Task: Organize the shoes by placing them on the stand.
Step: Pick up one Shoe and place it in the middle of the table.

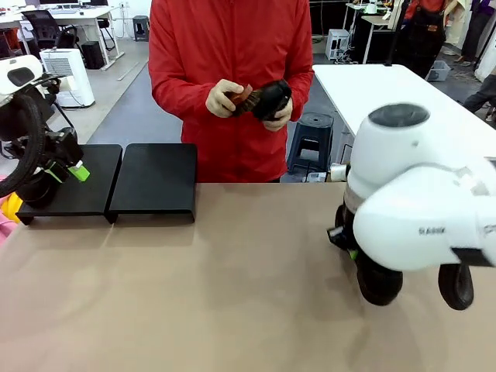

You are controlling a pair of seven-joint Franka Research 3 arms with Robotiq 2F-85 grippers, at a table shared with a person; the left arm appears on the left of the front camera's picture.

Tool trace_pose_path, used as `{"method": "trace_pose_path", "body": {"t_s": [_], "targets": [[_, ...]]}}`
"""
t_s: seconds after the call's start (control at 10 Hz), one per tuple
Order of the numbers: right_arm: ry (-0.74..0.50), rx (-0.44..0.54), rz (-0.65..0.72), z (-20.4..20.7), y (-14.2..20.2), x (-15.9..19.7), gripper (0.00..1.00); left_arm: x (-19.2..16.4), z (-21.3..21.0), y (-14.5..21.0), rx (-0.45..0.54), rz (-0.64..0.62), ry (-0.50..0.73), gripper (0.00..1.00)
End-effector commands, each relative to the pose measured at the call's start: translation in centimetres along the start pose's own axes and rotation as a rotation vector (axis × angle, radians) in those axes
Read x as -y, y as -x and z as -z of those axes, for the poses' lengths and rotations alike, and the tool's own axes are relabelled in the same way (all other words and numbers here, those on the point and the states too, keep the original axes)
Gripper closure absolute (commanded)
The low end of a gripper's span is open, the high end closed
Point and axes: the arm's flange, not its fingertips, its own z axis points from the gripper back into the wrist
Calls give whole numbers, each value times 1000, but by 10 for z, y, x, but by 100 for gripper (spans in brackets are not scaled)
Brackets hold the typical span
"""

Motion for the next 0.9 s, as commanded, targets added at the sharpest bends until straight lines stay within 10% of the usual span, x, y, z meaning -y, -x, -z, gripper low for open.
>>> {"method": "trace_pose_path", "body": {"t_s": [0.0, 0.3, 0.8], "targets": [[-66, 42, 64, -97, 21, -39, 100, 0, 0, 2, 14, 2, 5, 46], [-140, -24, 21, -122, 52, -138, 100, 0, 0, 2, 14, 2, 5, 46], [-176, -74, 139, -46, 77, -233, 100, 0, 0, 2, 14, 2, 5, 46]]}}
